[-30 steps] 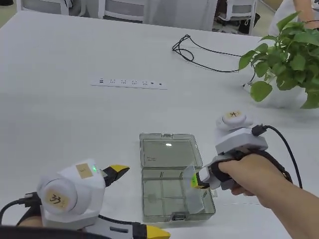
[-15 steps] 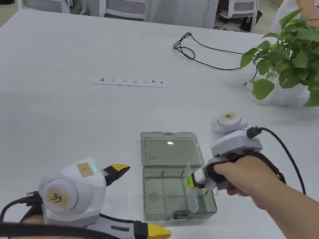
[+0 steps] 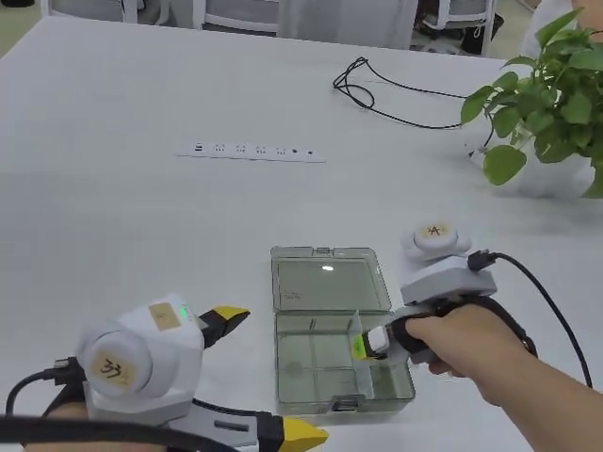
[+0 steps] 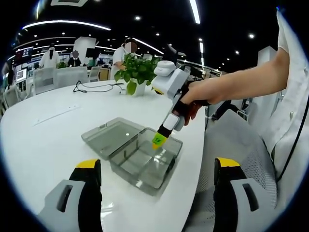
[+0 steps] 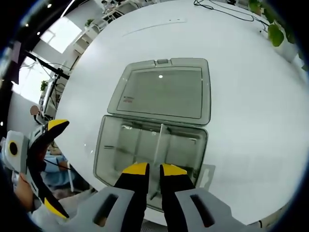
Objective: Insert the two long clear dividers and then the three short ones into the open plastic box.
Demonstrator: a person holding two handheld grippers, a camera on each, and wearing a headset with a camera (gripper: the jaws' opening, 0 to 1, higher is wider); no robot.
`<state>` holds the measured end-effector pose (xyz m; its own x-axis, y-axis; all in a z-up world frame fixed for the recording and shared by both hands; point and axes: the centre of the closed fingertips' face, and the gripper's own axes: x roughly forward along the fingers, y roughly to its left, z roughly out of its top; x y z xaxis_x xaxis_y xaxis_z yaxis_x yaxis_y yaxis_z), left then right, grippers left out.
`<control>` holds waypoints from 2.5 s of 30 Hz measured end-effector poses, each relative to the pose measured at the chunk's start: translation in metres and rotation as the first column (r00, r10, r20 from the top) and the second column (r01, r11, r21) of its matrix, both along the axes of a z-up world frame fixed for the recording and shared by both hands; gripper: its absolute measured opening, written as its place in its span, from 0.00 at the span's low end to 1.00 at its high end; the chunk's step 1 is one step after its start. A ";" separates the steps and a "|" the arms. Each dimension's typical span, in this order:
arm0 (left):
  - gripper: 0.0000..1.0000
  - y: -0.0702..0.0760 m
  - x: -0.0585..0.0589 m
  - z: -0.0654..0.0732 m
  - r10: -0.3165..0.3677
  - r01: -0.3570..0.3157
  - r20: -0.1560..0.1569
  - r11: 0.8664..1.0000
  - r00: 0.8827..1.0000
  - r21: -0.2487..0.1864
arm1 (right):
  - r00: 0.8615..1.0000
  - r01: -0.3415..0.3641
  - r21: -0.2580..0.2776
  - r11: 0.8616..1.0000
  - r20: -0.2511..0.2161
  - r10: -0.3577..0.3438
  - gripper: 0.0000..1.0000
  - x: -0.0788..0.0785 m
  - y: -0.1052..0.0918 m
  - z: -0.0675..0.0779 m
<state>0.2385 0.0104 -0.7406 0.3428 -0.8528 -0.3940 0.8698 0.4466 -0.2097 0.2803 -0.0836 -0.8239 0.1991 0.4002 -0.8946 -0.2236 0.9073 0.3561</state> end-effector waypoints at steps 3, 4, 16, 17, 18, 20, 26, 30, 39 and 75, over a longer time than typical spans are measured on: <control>0.99 0.000 0.000 0.001 0.007 -0.007 0.000 1.000 1.000 -0.001 | 1.000 0.003 0.015 1.000 0.009 -0.003 0.10 0.001 0.000 0.000; 0.99 0.001 0.000 0.001 0.010 -0.010 -0.002 1.000 1.000 -0.001 | 1.000 -0.002 0.020 1.000 0.014 0.002 0.10 0.001 0.000 0.001; 0.98 0.004 -0.002 0.007 0.045 -0.045 -0.001 0.999 0.999 0.017 | 0.996 -0.031 0.086 0.996 0.084 0.024 0.12 0.001 -0.002 0.009; 0.98 0.004 -0.002 0.007 0.049 -0.049 0.000 0.999 0.999 0.018 | 0.995 -0.035 0.095 0.995 0.094 0.026 0.12 0.001 -0.001 0.011; 0.98 0.005 -0.002 0.008 0.055 -0.055 0.000 0.998 0.998 0.018 | 0.995 -0.032 0.103 0.994 0.098 0.021 0.13 0.001 -0.002 0.014; 0.98 0.005 -0.002 0.009 0.064 -0.064 0.001 0.998 0.998 0.019 | 0.991 -0.049 0.109 0.993 0.127 0.035 0.14 0.004 -0.002 0.018; 0.98 0.008 -0.005 0.011 0.087 -0.087 0.001 0.996 0.996 0.033 | 0.983 -0.097 0.134 0.986 0.171 0.074 0.17 0.004 -0.003 0.031; 0.97 0.010 -0.006 0.012 0.099 -0.099 0.004 0.994 0.995 0.044 | 0.972 -0.133 0.145 0.980 0.210 0.101 0.23 0.005 -0.003 0.040; 0.97 0.014 -0.004 0.017 0.140 -0.140 0.008 0.988 0.990 0.059 | 0.942 -0.212 0.177 0.961 0.301 0.152 0.32 0.004 -0.007 0.065; 0.86 0.056 0.019 -0.011 0.323 -0.305 -0.065 0.931 0.944 0.198 | 0.619 -0.618 0.025 0.786 0.631 0.467 0.79 -0.033 -0.043 0.114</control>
